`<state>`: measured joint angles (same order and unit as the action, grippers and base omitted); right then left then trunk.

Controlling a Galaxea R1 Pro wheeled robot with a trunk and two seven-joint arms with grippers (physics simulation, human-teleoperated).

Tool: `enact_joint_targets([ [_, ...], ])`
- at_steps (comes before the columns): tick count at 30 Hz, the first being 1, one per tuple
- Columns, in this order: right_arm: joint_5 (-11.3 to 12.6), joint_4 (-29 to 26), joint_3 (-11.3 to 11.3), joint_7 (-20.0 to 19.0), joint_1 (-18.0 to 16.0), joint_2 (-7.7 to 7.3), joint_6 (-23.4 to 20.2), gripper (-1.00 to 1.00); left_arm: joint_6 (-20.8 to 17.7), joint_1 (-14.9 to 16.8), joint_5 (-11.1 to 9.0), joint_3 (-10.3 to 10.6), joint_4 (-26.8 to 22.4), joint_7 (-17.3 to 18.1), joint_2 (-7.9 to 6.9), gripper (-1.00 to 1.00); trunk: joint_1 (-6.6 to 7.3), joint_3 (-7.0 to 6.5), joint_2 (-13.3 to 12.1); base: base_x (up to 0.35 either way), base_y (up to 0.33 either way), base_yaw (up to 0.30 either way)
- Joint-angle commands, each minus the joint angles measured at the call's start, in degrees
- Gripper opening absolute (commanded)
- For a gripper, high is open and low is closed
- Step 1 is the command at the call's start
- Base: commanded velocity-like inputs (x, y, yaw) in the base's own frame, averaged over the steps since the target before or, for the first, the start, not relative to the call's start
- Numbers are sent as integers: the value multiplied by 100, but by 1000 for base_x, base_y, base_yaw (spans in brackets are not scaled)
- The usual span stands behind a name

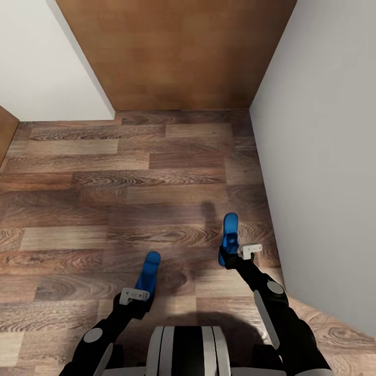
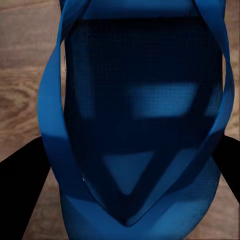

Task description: In the bedroom, move the book from the bed onto either nightstand, and place the two sandals side by side next to the bed.

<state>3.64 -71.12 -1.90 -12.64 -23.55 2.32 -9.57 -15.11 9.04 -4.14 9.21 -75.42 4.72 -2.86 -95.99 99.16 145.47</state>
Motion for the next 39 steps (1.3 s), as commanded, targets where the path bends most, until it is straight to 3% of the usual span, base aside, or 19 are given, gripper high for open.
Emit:
enact_joint_targets([
  [1,41,-6,6,-20,-1,3,-36,-100,-35,1,-43,7,-8,3,-4,100,-2,3,1,161,-40,0],
  [32,41,-7,6,-19,-1,7,-36,-100,-30,1,-43,37,-8,3,5,100,-2,3,1,56,-2,0],
  [39,42,-7,6,-19,-1,5,-36,-100,-32,1,-43,37,-8,3,13,100,-20,158,11,0,0,0],
])
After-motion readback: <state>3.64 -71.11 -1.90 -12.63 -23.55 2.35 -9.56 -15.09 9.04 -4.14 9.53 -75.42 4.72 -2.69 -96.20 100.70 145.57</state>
